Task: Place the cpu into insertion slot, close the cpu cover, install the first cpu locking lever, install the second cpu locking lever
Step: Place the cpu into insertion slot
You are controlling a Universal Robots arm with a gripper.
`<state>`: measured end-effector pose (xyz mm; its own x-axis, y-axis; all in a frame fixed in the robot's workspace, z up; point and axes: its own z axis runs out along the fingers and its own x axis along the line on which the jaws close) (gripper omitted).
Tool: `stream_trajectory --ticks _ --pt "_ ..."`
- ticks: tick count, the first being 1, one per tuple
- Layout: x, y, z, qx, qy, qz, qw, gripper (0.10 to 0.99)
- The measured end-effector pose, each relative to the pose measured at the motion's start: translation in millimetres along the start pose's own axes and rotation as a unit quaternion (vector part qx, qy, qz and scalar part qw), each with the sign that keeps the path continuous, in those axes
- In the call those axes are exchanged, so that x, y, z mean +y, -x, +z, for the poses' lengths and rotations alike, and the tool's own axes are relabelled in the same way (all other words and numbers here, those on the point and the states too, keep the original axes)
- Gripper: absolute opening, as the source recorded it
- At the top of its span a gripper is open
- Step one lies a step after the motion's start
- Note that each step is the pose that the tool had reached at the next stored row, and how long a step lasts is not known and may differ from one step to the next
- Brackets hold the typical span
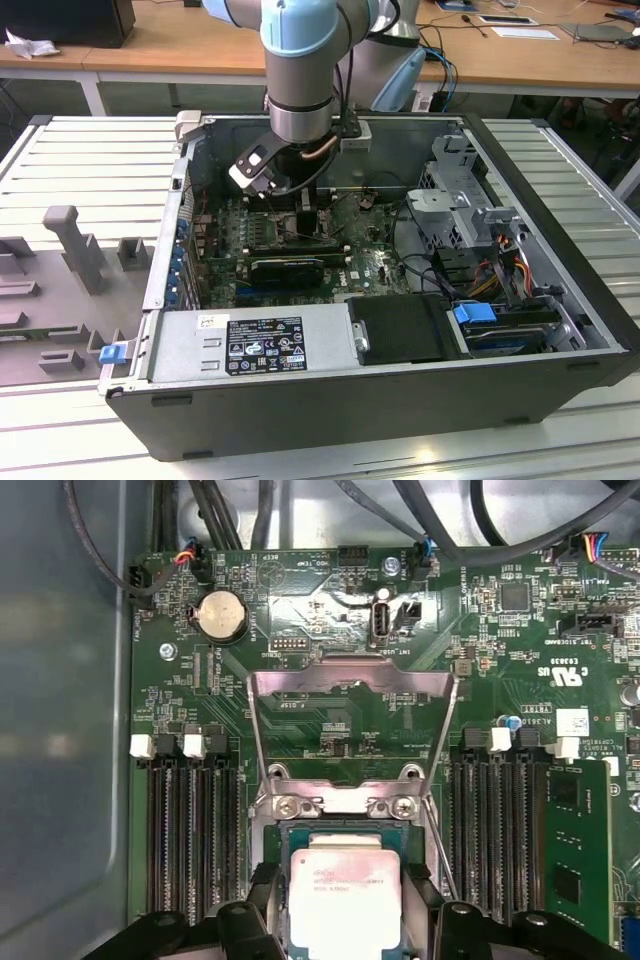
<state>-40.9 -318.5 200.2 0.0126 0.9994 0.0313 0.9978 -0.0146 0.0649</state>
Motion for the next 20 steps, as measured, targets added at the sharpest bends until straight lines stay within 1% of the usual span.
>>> stream_trajectory --ticks 1,6,7,10,11,13,14,17,20 --pt "0.0 0.0 -0.5 -0.0002 -0.0001 0.000 1.0000 0.600" --pt "0.5 -0.3 -8.2 -0.0009 -0.0002 0.000 1.0000 0.600" --pt "0.6 -0.3 -9.3 -0.0009 -0.0005 0.000 1.0000 0.588" --pt "1.3 -0.3 -11.7 -0.0010 -0.0017 0.000 1.0000 0.396" --pt "1.3 -0.3 -12.0 -0.0010 -0.0018 0.000 1.0000 0.396" --pt "1.6 -0.3 -12.9 -0.0012 -0.0020 0.000 1.0000 0.275" --pt "1.7 -0.3 -13.5 -0.0015 -0.0022 0.000 1.0000 0.275" --pt "1.8 -0.3 -15.1 -0.0015 -0.0023 0.000 1.0000 0.106" --pt "2.0 -0.4 -17.8 -0.0015 -0.0023 0.000 1.0000 0.106"
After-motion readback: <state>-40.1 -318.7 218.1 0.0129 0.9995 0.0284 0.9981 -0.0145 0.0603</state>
